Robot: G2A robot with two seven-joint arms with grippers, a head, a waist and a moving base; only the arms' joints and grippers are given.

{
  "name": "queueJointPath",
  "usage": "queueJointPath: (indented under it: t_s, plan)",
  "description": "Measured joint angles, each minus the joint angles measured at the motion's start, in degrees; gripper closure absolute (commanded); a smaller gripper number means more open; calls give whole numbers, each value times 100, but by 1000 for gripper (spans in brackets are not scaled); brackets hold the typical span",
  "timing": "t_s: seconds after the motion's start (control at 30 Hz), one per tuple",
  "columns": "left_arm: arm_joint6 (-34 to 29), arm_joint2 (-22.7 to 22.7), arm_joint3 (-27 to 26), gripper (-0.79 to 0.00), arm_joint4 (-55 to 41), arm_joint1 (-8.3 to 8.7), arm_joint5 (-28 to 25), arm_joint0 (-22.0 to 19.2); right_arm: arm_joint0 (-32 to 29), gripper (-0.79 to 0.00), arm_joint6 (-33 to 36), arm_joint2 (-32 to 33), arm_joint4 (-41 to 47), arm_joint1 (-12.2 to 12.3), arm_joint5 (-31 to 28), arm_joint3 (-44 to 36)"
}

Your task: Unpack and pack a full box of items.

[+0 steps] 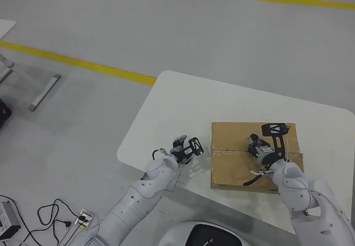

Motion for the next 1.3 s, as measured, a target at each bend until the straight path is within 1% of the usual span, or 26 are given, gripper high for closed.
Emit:
queueJointPath:
  t_s: [0.23,0.57,0.77,0.9,0.93,0.97,1.0,1.03,1.07,1.23,1.3]
  plan:
    - [59,-22,105,0,24,-14,152,-31,3,0,-2,-1,6,-13,-15,-7]
    - [235,-99,12,0,64,-11,324,71,-4,0,16,0,23,-28,-21,-11]
    - [277,-256,-328,0,-14,6,455,208,-17,0,30,9,34,-36,-8,-12]
    - [159,-424,-677,0,-186,27,360,352,-25,0,48,34,22,-36,0,7]
    - [93,-477,-813,-268,-247,34,310,401,-27,0,49,52,14,-34,11,16]
    - [40,-519,-925,-397,-305,38,280,445,-29,0,49,68,8,-33,24,22]
    - [-9,-560,-1047,-563,-376,41,249,496,-31,0,46,85,3,-32,40,26]
    - [-65,-613,-1222,-693,-486,45,200,571,-35,0,38,109,-3,-31,64,28]
    - [-107,-651,-1358,-779,-573,49,152,632,-38,0,31,127,-4,-30,85,28]
    - [-338,-804,-2079,-785,-973,77,-312,928,-58,0,4,216,-33,-25,179,-4]
    - [-410,-819,-2284,-785,-1051,86,-488,992,-64,0,7,234,-37,-24,185,-13]
